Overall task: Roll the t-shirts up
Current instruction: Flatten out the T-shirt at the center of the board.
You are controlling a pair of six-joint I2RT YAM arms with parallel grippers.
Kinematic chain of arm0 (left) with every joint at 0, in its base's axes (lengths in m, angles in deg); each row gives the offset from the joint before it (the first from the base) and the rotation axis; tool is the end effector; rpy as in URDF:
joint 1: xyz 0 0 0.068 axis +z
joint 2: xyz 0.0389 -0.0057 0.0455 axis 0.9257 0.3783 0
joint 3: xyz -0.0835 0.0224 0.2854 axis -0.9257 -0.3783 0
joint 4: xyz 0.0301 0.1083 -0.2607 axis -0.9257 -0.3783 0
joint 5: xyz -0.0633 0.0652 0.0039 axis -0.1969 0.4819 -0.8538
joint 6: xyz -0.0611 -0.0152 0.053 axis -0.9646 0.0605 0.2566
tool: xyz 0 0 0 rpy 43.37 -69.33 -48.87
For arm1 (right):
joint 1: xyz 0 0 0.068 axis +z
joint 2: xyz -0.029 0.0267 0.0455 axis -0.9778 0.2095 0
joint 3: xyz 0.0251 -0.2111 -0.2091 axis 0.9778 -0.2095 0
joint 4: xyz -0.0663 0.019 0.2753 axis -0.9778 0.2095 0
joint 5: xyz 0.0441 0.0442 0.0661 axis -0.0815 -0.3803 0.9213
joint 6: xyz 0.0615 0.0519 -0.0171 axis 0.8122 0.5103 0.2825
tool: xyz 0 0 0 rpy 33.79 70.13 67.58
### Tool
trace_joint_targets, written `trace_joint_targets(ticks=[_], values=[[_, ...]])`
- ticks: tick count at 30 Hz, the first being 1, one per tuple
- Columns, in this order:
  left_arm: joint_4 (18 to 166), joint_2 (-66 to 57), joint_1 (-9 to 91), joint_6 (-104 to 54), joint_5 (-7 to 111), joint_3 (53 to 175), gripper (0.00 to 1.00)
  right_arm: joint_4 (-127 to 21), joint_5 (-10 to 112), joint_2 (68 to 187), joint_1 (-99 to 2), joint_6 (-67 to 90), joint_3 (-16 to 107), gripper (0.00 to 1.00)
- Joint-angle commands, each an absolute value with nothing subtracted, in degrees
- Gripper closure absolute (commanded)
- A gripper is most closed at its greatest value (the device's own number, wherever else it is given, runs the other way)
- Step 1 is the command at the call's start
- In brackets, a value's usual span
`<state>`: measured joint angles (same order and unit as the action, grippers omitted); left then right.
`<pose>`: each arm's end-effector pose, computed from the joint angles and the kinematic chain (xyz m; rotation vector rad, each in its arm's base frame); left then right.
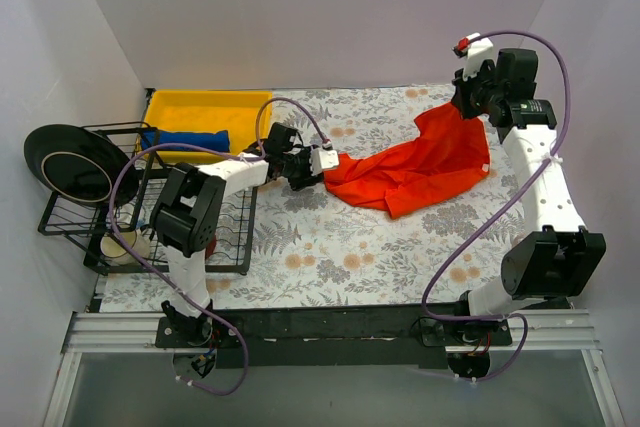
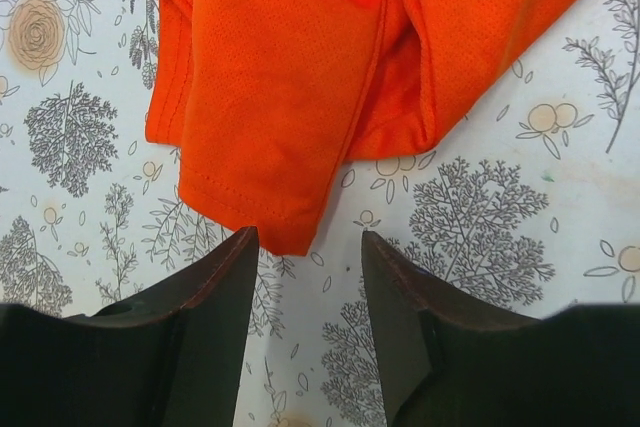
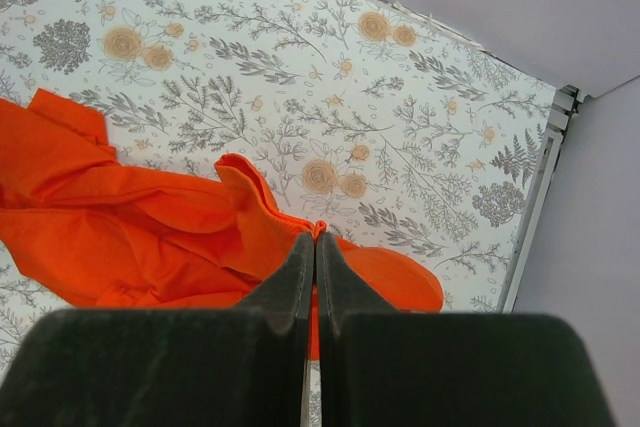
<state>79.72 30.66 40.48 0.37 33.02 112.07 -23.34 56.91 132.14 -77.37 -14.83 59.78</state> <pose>0.3874 -0.2371 0.1531 1.0503 2.1937 -0.6904 0.3925 0.0205 0.4186 -0.4976 1.9511 0.0266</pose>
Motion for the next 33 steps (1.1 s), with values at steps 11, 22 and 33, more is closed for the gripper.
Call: trace_joint_targets(ticks=[11,22,33], values=[[83.37,35.25,39.82,3.11,36.72,115.35,0.79,-23.85,58.09,134.97,-77.38,-14.08,63.45,0.99],[74.42,30.95,42.45,1.36,37.70,122.02,1.00,-26.48,50.90,136.38,-77.90,-14.52,66.17,0.99],[50.60,23.66,43.07,-15.86,41.12,146.80,1.00,-28.59,49.30,133.23,-81.68,-17.86,69.43,0.99]])
